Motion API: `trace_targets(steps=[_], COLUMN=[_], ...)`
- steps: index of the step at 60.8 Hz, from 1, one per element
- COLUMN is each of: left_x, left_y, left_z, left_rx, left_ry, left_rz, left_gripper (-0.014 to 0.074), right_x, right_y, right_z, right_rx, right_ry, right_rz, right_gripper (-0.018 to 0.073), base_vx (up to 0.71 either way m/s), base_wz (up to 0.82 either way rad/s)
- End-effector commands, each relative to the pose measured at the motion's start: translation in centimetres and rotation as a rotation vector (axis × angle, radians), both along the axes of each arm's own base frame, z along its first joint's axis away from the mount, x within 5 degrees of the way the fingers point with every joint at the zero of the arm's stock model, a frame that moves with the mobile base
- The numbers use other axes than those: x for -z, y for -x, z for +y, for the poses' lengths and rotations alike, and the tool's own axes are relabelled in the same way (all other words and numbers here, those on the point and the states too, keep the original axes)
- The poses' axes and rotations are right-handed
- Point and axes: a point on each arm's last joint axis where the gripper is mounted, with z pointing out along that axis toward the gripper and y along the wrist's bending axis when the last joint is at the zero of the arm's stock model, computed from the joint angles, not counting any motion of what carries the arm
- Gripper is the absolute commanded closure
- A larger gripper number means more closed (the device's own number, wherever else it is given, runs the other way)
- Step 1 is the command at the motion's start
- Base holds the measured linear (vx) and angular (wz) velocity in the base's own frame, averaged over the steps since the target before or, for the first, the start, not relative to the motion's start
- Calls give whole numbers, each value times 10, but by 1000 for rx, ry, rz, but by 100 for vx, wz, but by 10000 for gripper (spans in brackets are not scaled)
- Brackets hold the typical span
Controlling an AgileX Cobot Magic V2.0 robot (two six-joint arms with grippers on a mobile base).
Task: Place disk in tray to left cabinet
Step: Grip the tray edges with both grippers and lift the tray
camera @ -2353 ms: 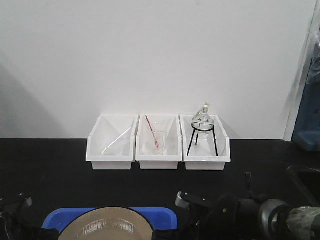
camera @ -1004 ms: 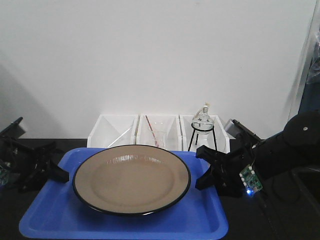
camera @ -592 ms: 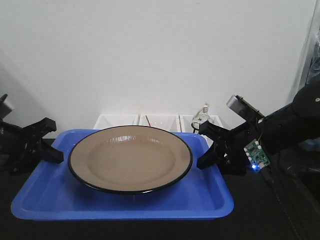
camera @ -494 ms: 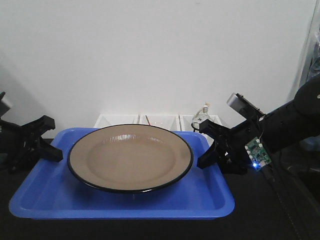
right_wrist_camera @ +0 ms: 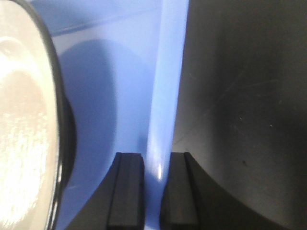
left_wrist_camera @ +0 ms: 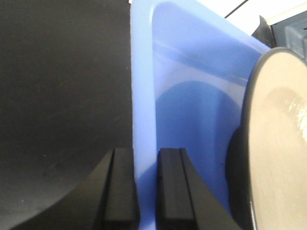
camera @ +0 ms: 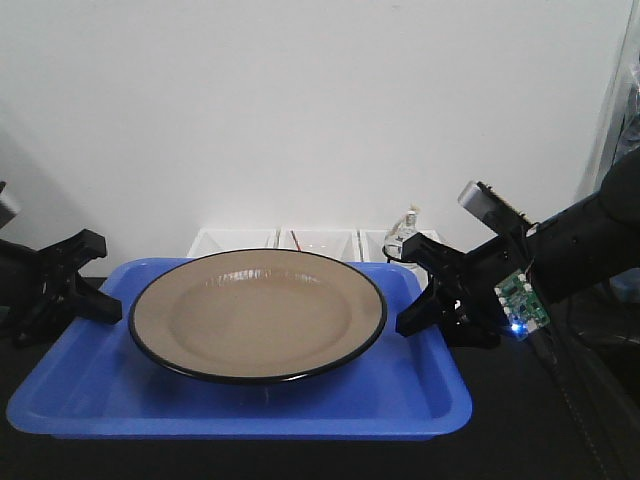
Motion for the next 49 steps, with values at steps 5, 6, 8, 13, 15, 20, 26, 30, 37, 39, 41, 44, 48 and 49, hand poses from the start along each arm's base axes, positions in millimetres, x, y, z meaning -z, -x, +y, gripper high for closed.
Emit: trace_targets(steps=[5, 6, 8, 13, 15, 20, 26, 30, 37, 39, 41, 44, 48, 49], left_x=[-34, -34, -34, -34, -34, -34, -34, -34, -34, -34, -34, -34, -34, -34], left_y=[14, 14, 14, 14, 14, 14, 14, 14, 14, 14, 14, 14, 14, 14], left_z=[-14, -14, -14, -14, -14, -14, -14, -14, -14, -14, -14, -14, -14, -14], left_rx=[24, 25, 26, 26, 26, 24, 24, 24, 24, 24, 24, 24, 24, 24], left_ry=[151, 151, 151, 150, 150, 149, 149, 149, 149, 149, 149, 149, 149, 149], left_rz=[-71, -70, -68, -68, -69, -71, -71, -71, -71, -71, -71, -71, -71, -71], left_gripper=[597, 597, 597, 597, 597, 597, 597, 597, 597, 597, 597, 597, 597, 597], right_x=[-46, -46, -46, -46, -46, -47, -46, -46, -46, -46, -46, -46, -46, -46], right_y=[16, 15, 15, 15, 14, 14, 14, 14, 14, 14, 14, 14, 14, 14], right_z=[10, 10, 10, 10, 10, 9, 10, 10, 10, 10, 10, 10, 10, 10], right_rx=[4, 4, 5, 6, 7, 7, 6, 6, 6, 6, 6, 6, 6, 6], right_ry=[-188, -188, -188, -187, -186, -185, -185, -185, -185, -185, -185, -185, -185, -185], right_rz=[-114, -114, -117, -128, -133, -139, -138, -138, -138, -138, -138, -138, -138, -138], right_gripper=[564, 564, 564, 563, 563, 563, 563, 563, 563, 563, 563, 563, 563, 563], base_vx=[0, 0, 0, 0, 0, 0, 0, 0, 0, 0, 0, 0, 0, 0], base_wz=[0, 0, 0, 0, 0, 0, 0, 0, 0, 0, 0, 0, 0, 0])
